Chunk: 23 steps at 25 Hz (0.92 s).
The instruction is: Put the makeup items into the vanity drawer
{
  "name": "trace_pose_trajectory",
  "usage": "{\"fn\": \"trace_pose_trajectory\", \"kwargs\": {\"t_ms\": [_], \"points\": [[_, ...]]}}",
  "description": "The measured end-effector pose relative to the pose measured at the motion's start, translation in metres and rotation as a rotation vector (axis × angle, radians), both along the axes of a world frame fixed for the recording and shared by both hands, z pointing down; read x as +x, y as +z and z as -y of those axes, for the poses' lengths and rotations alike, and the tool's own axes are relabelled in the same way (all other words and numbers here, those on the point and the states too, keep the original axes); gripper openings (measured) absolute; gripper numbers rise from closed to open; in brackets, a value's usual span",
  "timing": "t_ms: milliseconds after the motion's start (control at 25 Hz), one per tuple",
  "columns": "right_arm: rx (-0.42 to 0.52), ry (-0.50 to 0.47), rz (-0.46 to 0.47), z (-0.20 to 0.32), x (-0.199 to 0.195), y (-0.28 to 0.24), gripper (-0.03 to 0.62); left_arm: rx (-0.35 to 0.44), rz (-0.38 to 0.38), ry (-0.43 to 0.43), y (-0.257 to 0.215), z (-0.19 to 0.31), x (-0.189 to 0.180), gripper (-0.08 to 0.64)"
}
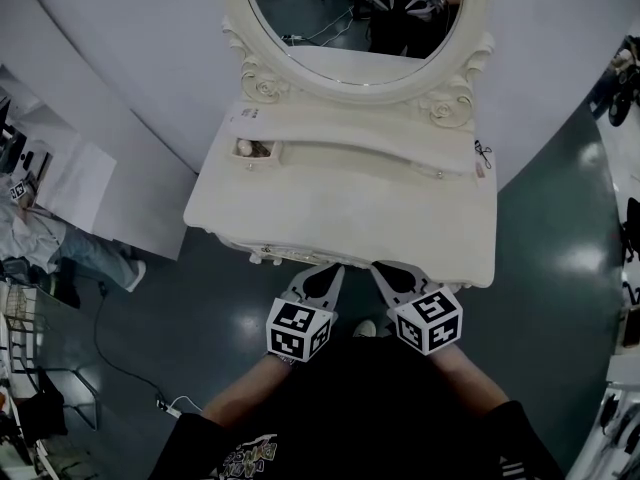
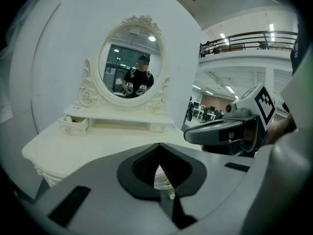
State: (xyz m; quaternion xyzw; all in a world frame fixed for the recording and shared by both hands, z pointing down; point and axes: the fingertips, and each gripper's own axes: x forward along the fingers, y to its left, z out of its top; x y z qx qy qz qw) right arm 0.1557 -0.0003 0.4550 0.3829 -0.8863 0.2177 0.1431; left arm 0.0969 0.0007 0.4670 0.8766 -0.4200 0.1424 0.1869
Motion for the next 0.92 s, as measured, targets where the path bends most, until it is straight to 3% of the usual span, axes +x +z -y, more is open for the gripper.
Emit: {"fn": "trace_pose_trajectory", "kwargs": {"t_ms": [920], "points": [[0.010, -0.020, 0.017, 0.0021, -0.0050, -0.0026, 0.029, 0.008, 0.026, -0.007, -0.0008, -0.0003, -0.0042, -0.002]]}}
